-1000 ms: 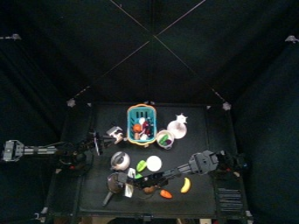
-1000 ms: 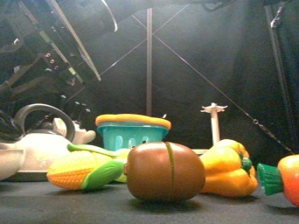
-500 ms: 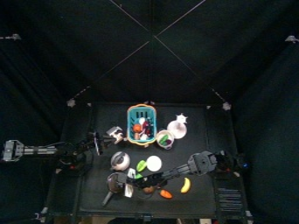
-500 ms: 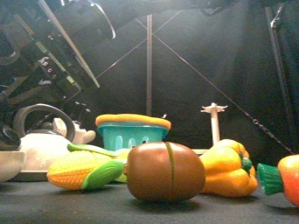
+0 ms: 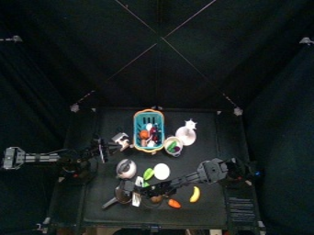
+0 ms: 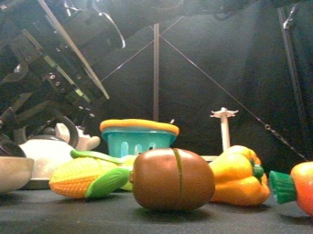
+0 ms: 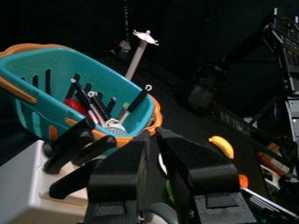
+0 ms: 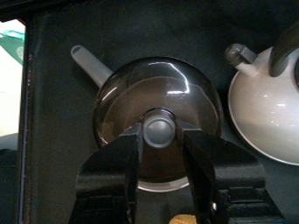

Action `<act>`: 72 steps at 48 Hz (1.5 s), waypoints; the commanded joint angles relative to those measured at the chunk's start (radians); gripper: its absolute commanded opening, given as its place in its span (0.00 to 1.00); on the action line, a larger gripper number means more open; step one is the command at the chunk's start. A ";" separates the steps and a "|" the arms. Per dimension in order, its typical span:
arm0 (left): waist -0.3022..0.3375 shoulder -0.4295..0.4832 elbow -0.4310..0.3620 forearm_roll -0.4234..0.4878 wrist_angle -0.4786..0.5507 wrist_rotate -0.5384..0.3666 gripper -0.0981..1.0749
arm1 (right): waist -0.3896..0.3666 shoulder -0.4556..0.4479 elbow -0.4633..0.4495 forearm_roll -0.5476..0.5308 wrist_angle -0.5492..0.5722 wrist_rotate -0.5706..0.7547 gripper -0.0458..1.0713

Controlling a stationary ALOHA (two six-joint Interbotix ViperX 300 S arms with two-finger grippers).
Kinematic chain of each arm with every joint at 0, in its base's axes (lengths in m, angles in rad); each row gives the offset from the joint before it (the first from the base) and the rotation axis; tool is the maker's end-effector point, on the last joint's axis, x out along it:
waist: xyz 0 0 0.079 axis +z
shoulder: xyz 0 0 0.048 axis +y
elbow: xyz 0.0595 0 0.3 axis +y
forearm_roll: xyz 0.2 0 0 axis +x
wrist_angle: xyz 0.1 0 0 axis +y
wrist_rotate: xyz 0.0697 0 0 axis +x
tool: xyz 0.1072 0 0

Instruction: Grab pot lid and place onto pan

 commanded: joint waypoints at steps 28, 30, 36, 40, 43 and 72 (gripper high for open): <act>0.000 0.003 -0.009 0.002 -0.008 0.002 0.59 | -0.002 -0.071 -0.002 0.023 0.040 -0.002 0.58; 0.000 0.003 -0.009 0.002 -0.008 0.002 0.59 | -0.002 -0.077 -0.002 0.023 0.046 -0.002 0.58; 0.000 0.003 -0.011 0.002 -0.008 0.002 0.59 | -0.002 -0.091 -0.003 0.021 0.049 -0.002 0.58; 0.002 0.003 -0.011 0.002 -0.009 0.002 0.59 | -0.002 -0.094 -0.006 0.021 0.051 -0.002 0.58; 0.002 0.003 -0.009 0.002 -0.009 0.002 0.59 | -0.002 -0.097 -0.006 0.021 0.052 -0.002 0.58; 0.002 0.005 -0.009 0.002 -0.009 0.002 0.59 | -0.002 -0.109 -0.002 0.046 0.095 -0.002 0.58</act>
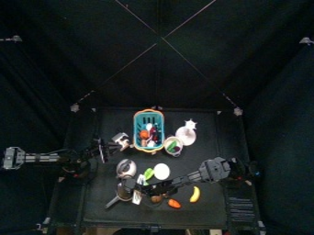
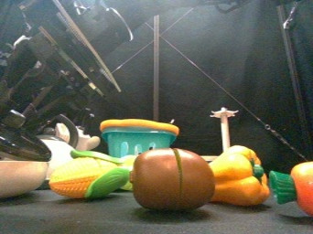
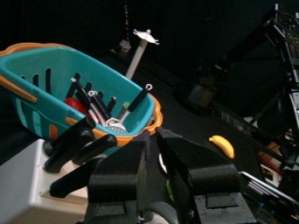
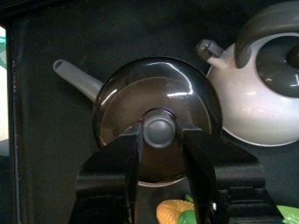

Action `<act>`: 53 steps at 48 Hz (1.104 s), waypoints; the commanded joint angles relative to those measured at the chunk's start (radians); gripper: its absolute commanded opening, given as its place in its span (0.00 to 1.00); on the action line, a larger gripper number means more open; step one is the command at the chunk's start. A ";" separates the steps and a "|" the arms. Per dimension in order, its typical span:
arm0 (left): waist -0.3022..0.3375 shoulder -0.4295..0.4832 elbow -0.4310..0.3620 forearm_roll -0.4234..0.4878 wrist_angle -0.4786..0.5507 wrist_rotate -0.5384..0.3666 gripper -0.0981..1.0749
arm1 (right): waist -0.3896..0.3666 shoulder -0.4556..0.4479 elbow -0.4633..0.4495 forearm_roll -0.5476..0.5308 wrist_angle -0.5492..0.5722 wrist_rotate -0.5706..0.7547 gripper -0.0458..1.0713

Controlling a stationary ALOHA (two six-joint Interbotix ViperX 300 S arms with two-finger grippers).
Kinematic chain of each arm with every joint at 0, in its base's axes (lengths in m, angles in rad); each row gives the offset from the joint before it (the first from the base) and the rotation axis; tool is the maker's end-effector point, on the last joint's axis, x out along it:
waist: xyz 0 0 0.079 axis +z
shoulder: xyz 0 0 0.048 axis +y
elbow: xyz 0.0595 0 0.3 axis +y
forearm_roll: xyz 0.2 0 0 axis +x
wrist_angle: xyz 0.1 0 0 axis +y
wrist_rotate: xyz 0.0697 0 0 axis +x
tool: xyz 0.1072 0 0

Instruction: Grab pot lid and place onto pan

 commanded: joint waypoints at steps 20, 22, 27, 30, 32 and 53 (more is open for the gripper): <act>0.002 0.003 -0.012 0.003 -0.009 0.002 0.59 | -0.002 -0.058 -0.015 0.029 0.000 -0.002 0.58; 0.002 0.002 -0.011 0.003 -0.011 0.002 0.59 | -0.002 -0.057 -0.017 0.032 0.000 -0.002 0.58; 0.002 0.003 -0.012 0.003 -0.009 0.002 0.59 | -0.002 -0.051 -0.017 0.038 0.000 -0.002 0.58; 0.002 0.002 -0.012 0.003 -0.009 0.002 0.59 | -0.002 -0.049 -0.018 0.038 -0.002 -0.002 0.58; 0.002 0.003 -0.012 0.003 -0.009 0.002 0.59 | -0.002 -0.049 -0.017 0.038 -0.003 -0.002 0.58; 0.002 0.002 -0.011 0.003 -0.009 0.002 0.59 | 0.002 -0.044 -0.003 0.040 -0.021 -0.002 0.61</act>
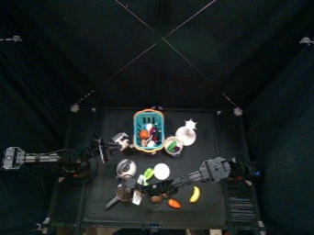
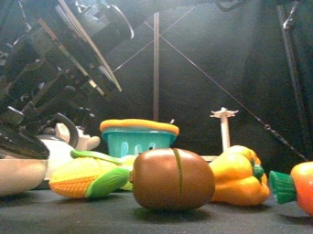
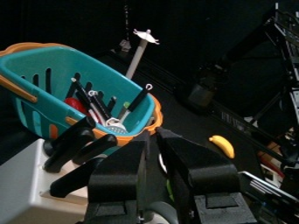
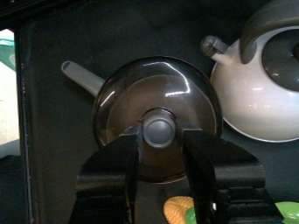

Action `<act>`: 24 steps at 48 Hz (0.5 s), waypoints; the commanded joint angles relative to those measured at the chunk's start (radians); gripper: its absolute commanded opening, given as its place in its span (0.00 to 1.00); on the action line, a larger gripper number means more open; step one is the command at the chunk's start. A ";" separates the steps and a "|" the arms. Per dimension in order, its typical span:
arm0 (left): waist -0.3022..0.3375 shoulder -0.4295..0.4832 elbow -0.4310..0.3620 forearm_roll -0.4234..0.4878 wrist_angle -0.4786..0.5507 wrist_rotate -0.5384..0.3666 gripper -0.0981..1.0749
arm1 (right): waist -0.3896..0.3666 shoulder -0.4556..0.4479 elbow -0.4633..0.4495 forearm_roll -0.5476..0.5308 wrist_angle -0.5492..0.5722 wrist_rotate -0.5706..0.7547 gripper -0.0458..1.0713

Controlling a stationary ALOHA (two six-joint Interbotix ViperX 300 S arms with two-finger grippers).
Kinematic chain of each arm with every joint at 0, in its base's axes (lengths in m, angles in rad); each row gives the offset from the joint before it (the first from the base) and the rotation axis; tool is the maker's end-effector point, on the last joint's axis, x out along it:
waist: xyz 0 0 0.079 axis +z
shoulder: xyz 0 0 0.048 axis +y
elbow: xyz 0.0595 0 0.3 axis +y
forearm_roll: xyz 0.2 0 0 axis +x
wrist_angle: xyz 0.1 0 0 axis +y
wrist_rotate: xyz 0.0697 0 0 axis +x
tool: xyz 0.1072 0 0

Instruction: Grab pot lid and place onto pan

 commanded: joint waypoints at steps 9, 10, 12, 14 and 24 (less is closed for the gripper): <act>0.002 0.002 -0.011 0.002 -0.009 0.002 0.59 | 0.000 -0.041 0.002 0.009 -0.008 -0.002 0.61; 0.002 0.003 -0.011 0.002 -0.009 0.002 0.59 | 0.000 -0.041 0.002 0.009 -0.008 -0.002 0.61; 0.002 0.003 -0.012 0.002 -0.009 0.002 0.59 | 0.000 -0.041 0.002 0.006 -0.008 -0.002 0.61; 0.002 0.003 -0.012 0.002 -0.009 0.002 0.59 | -0.002 -0.041 0.002 0.006 -0.008 -0.002 0.61; 0.002 0.002 -0.012 0.003 -0.009 0.002 0.59 | -0.002 -0.041 0.002 0.005 -0.017 -0.002 0.64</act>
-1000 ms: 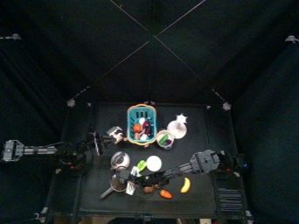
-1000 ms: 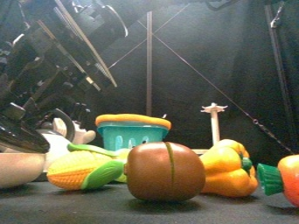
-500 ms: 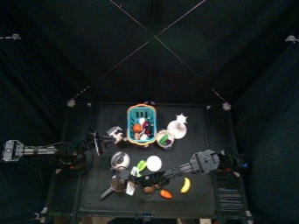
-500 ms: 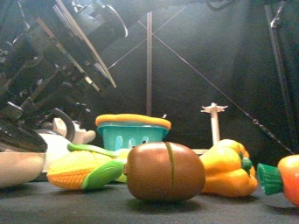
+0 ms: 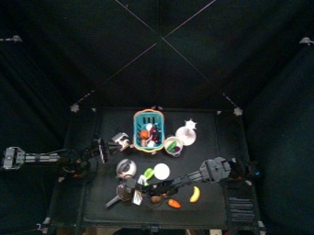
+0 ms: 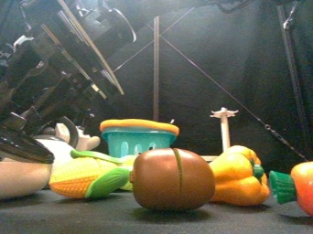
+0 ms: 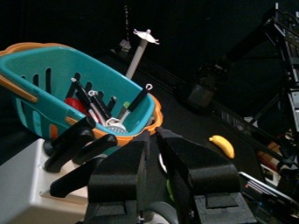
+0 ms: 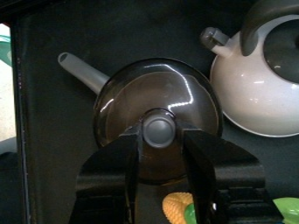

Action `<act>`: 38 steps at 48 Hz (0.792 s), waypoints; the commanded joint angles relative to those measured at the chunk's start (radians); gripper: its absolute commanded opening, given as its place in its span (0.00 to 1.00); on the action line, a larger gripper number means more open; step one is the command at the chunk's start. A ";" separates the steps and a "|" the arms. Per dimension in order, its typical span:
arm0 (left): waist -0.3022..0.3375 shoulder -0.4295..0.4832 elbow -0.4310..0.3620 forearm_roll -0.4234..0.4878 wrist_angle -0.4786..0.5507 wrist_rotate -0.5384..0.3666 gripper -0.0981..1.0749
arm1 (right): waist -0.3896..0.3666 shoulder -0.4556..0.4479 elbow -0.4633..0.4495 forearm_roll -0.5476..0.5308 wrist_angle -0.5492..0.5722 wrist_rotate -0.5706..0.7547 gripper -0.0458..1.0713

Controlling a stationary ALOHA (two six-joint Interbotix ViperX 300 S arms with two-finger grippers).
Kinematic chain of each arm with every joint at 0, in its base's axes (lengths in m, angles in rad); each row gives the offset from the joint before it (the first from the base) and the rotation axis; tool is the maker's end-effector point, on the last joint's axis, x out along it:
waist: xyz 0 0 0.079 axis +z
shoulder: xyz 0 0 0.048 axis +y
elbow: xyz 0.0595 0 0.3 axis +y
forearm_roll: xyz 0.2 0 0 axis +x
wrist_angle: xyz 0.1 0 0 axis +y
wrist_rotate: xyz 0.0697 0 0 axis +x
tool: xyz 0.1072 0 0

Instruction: Grab pot lid and place onto pan

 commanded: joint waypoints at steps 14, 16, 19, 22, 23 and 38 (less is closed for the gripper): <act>0.002 0.005 -0.012 0.005 -0.009 0.002 0.59 | -0.005 -0.041 -0.017 -0.002 -0.012 -0.002 0.76; 0.002 0.005 -0.012 0.005 -0.009 0.002 0.59 | -0.005 -0.041 -0.017 -0.003 -0.012 -0.002 0.76; 0.002 0.003 -0.012 0.005 -0.011 0.002 0.59 | -0.005 -0.041 -0.018 -0.002 -0.012 -0.002 0.76; 0.002 0.003 -0.012 0.005 -0.009 0.002 0.59 | -0.005 -0.041 -0.018 -0.002 -0.012 -0.002 0.76; 0.002 0.005 -0.012 0.005 -0.009 0.002 0.59 | -0.005 -0.041 -0.018 -0.002 -0.012 -0.002 0.76; 0.002 0.003 -0.012 0.005 -0.008 0.002 0.59 | -0.005 -0.052 -0.014 -0.009 -0.008 -0.002 0.76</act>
